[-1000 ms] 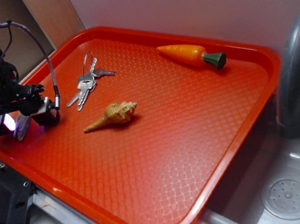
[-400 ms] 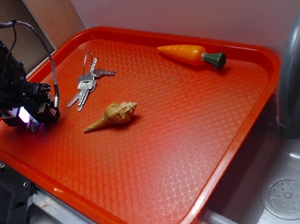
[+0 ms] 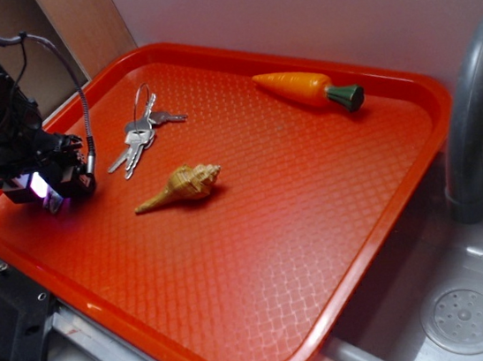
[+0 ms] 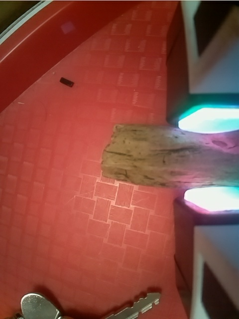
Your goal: Grab the wood chip.
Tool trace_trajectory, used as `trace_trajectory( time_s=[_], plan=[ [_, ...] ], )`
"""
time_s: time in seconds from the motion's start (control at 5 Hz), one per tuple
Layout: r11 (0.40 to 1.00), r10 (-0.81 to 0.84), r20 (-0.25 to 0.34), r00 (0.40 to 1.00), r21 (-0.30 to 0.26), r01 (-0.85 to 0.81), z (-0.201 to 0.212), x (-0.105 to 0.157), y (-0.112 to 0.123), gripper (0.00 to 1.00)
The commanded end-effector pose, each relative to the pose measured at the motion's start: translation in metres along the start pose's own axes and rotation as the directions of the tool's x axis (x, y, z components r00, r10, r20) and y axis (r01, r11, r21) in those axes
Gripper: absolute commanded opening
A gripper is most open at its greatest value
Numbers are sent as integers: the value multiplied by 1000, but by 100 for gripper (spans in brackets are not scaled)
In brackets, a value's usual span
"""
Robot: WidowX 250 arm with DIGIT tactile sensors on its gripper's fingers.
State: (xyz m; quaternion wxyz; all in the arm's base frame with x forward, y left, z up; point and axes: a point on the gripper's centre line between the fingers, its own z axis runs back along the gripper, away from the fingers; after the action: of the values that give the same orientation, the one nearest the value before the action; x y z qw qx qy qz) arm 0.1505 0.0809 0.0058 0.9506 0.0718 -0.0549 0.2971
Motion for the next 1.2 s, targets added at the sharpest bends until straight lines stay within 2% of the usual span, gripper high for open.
trace_trajectory(
  time_s=[0.0,0.2,0.4,0.6,0.8,1.0],
  plan=[
    [987,-129,31,991,99,125,24,-5,11,0],
    [961,-269,158,950,112,253,73,12,-8,0],
    [929,-369,174,913,39,368,129,9,-43,0],
    [893,-422,202,884,-77,444,186,2,-56,0],
    [878,-406,182,896,-195,437,237,11,-53,0],
    [881,-355,79,932,-305,362,247,28,-47,0]
  ],
)
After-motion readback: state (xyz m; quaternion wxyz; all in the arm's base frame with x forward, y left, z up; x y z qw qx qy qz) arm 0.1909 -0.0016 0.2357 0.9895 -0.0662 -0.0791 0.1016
